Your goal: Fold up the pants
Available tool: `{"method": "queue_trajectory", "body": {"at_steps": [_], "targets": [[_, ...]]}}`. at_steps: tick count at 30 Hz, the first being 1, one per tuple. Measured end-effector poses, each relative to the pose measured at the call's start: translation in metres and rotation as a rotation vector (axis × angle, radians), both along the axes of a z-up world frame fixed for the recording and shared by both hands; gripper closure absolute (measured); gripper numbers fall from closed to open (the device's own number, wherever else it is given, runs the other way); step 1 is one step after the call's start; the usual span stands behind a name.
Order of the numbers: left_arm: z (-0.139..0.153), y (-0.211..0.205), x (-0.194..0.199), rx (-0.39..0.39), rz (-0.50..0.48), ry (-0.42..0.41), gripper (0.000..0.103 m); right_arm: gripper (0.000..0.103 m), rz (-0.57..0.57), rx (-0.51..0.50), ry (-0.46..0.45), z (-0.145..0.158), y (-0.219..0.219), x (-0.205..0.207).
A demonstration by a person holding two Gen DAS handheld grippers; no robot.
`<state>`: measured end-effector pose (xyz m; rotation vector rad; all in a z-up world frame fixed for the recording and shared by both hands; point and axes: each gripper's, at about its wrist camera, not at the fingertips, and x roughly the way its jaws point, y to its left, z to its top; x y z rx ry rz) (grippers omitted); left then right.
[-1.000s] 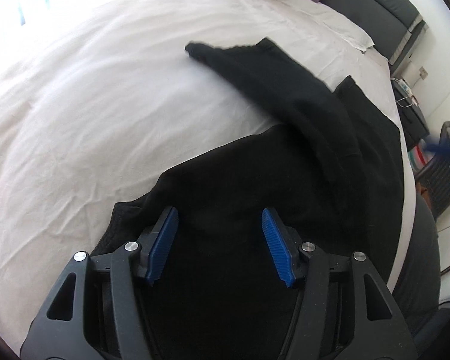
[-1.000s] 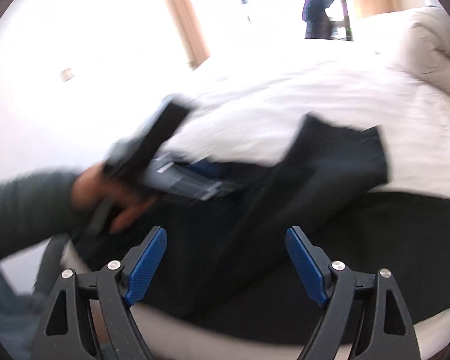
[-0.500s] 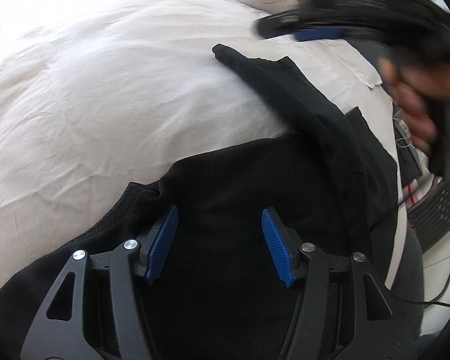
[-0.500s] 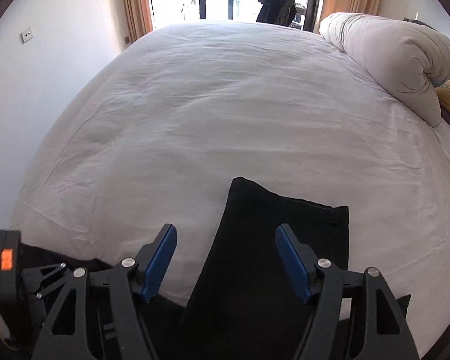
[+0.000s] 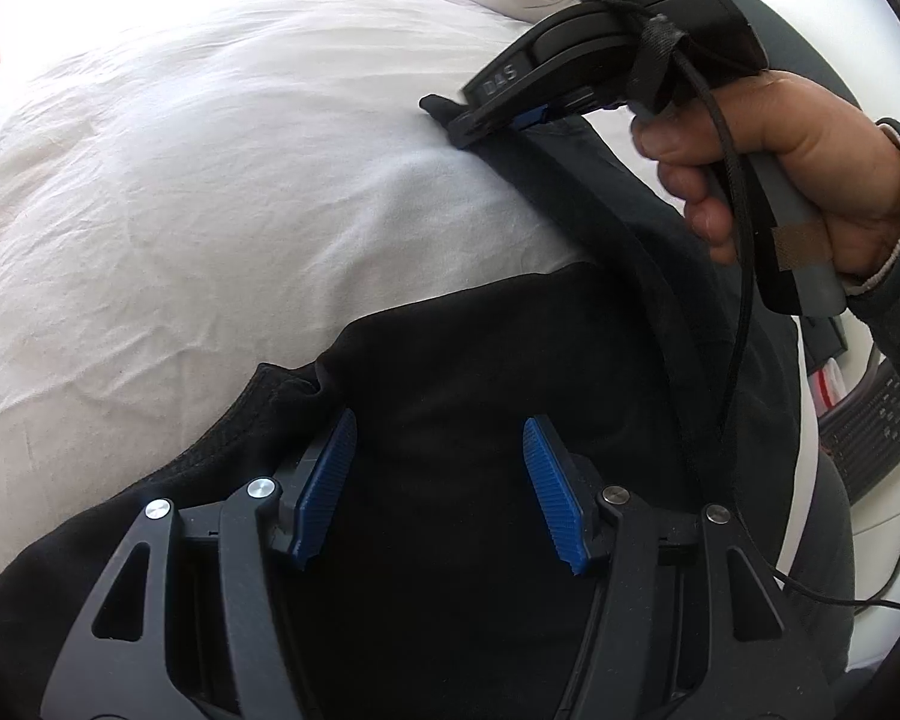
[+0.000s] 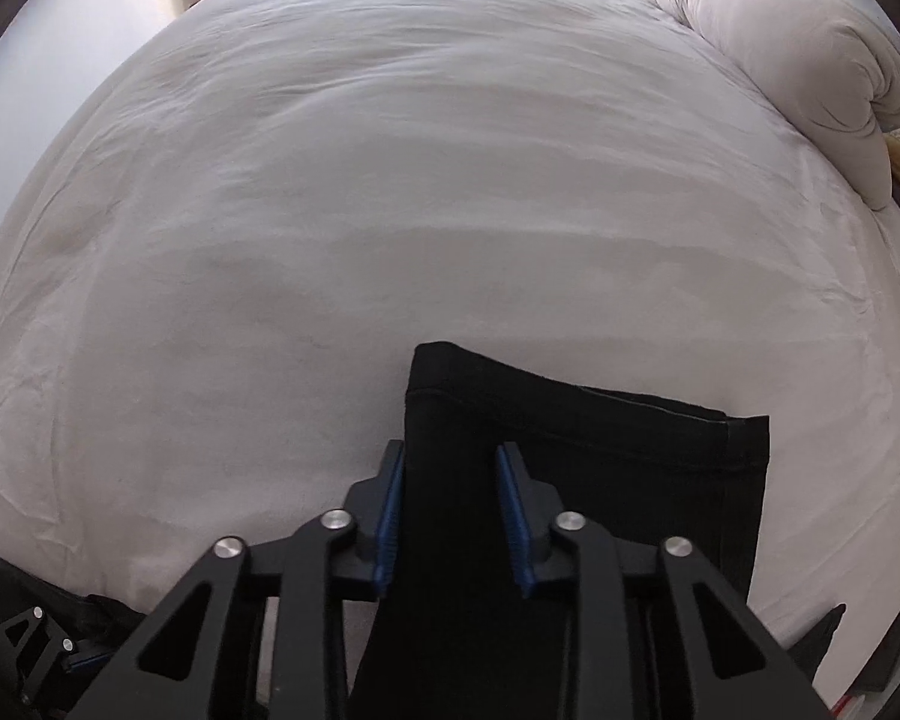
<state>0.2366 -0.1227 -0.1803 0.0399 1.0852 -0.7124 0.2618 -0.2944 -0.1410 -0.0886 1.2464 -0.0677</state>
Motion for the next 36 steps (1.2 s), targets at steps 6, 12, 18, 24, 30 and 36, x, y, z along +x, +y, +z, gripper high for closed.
{"method": "queue_trajectory", "body": {"at_steps": [6, 12, 18, 24, 30, 36], "targets": [[0.0, -0.007, 0.0, 0.026, -0.001, -0.011, 0.047, 0.098, -0.04, 0.062, -0.08, 0.025, -0.02, -0.019], [-0.001, -0.011, -0.004, 0.067, -0.006, -0.033, 0.046, 0.099, -0.147, 0.169, -0.261, 0.074, -0.065, -0.073], [0.002, -0.02, -0.007, 0.094, -0.008, -0.041, 0.046, 0.1, -0.344, 0.273, -0.429, 0.103, -0.133, -0.161], [0.005, -0.032, -0.008, 0.138, -0.001, -0.049, 0.045, 0.1, -0.545, 0.32, -0.54, 0.106, -0.199, -0.248], [0.011, -0.043, -0.009, 0.171, 0.006, -0.051, 0.045, 0.1, -0.716, 0.41, -0.557, 0.066, -0.239, -0.305], [0.014, -0.054, -0.018, 0.187, 0.01, -0.053, 0.045, 0.101, -0.777, 0.423, -0.573, 0.044, -0.249, -0.333]]}}
